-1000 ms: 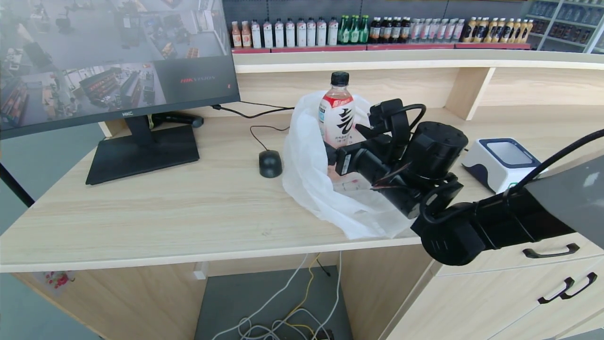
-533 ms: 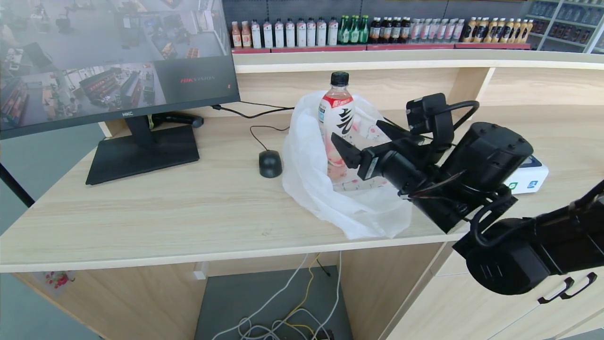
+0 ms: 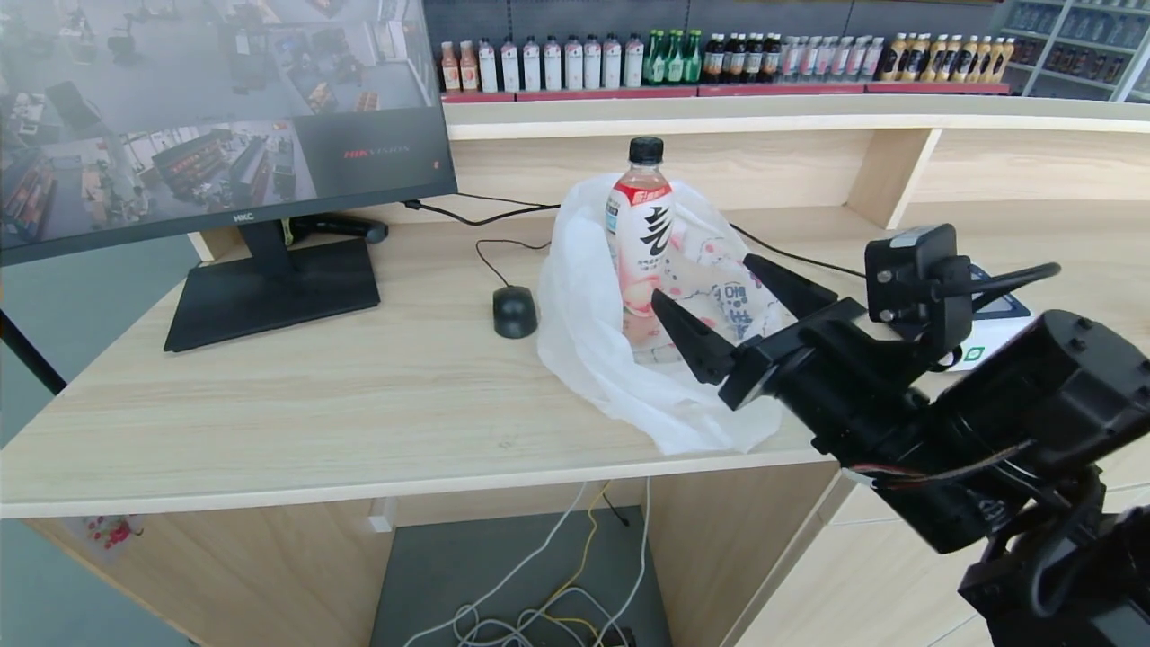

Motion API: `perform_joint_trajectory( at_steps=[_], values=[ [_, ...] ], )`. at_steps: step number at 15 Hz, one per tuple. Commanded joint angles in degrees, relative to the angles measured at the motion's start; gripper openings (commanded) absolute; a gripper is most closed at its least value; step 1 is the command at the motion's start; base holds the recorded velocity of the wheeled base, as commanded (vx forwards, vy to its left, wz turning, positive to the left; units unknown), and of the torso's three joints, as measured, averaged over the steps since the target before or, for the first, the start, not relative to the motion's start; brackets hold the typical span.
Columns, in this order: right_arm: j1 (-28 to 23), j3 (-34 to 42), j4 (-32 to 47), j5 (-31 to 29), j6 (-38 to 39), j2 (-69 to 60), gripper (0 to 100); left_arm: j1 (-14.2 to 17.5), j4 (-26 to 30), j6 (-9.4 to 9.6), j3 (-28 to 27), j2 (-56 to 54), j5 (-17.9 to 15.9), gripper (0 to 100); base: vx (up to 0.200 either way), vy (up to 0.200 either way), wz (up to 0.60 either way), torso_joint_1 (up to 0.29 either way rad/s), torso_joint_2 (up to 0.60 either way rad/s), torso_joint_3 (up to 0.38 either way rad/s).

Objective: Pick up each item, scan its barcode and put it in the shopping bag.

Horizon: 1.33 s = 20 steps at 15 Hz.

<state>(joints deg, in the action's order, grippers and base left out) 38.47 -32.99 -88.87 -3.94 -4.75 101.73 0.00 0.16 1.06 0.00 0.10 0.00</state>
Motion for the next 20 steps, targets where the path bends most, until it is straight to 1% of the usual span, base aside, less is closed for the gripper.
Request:
perform_joint_trajectory(
  at_steps=[1, 4, 6, 8, 20],
  values=[
    [0.46, 6.01, -1.13, -0.02, -0.34, -1.45, 100, 0.0, -0.07, -0.18, 0.0, -0.01, 0.0, 100, 0.0, 0.0, 0.0, 0.0, 0.0, 0.0],
    [0.37, 5.21, -1.13, -0.11, -0.26, -2.06, 100, 0.0, 0.02, 0.08, 0.0, -0.01, 0.0, 100, 0.0, 0.0, 0.0, 0.0, 0.0, 0.0],
    [-0.07, 3.1, -1.13, -0.11, 0.01, -1.1, 100, 0.0, 0.02, -0.27, 0.0, -0.01, 0.0, 100, 0.0, -0.2, 0.0, 0.002, 0.0, 0.007],
    [-0.24, 1.35, -1.13, -0.11, 0.1, -0.3, 100, 0.0, 0.02, -0.01, 0.0, -0.01, 0.0, 100, 0.0, -0.2, 0.0, 0.0, 0.0, 0.002],
    [-0.24, 1.52, -1.13, -0.28, -0.17, -3.21, 100, 0.0, 0.02, -0.27, 0.0, -0.01, 0.0, 100, 0.0, -0.2, 0.0, 0.003, 0.0, 0.002]
  ],
)
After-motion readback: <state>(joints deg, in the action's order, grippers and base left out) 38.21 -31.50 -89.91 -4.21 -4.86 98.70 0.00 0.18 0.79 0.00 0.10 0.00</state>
